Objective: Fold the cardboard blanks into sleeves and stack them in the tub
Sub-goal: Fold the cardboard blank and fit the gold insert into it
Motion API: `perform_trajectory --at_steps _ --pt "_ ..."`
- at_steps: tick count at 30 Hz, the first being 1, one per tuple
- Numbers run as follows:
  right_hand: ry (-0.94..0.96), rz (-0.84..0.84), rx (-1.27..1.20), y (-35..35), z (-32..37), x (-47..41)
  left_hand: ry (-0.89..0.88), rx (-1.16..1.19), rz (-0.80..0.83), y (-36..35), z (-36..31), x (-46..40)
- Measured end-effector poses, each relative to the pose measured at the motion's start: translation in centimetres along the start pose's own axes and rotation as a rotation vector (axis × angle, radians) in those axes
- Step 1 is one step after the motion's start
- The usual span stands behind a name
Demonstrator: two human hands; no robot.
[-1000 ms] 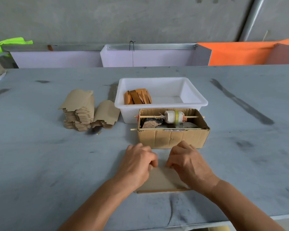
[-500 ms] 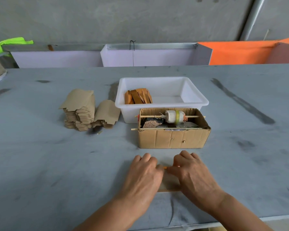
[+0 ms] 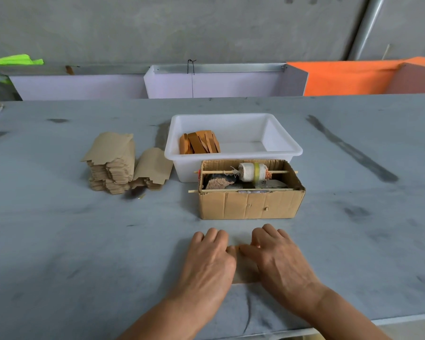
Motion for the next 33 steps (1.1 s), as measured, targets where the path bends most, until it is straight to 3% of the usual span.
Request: perform_trajectory --at_steps 11,15,20,22,26,33 --pt "-0.210 0.007 -0.059 -0.3 -3.5 1.5 0.115 0.196 -0.050 0.1 3.1 1.3" --pt "-0.305 0.044 -0.219 -0.5 -4.2 2.4 0.129 0.284 -0.068 -0.9 4.2 2.2" --pt "-0.281 0.114 -0.545 0.2 -4.2 4.0 0.131 0.363 -0.095 -0.6 4.4 3.1" --pt "-0.248 0.167 -0.556 0.1 -3.5 4.4 0.158 0.390 -0.059 -1.2 4.7 3.3" --pt "-0.254 0.103 -0.621 0.4 -3.8 4.2 0.150 0.574 0.055 -2.8 5.1 3.3" --pt "-0.637 0.066 -1.005 -1.1 -6.8 2.9 0.476 1.065 -0.229 -2.0 8.7 1.3"
Point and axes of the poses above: each hand's wrist, its own x-axis away from the middle knuckle, its own y-axis out of the back of the hand, z = x × y, the point moved 9 cm from there along -x, towards the middle knuckle, and after that the axes turned 2 degrees about -y, right-handed, at the moved point
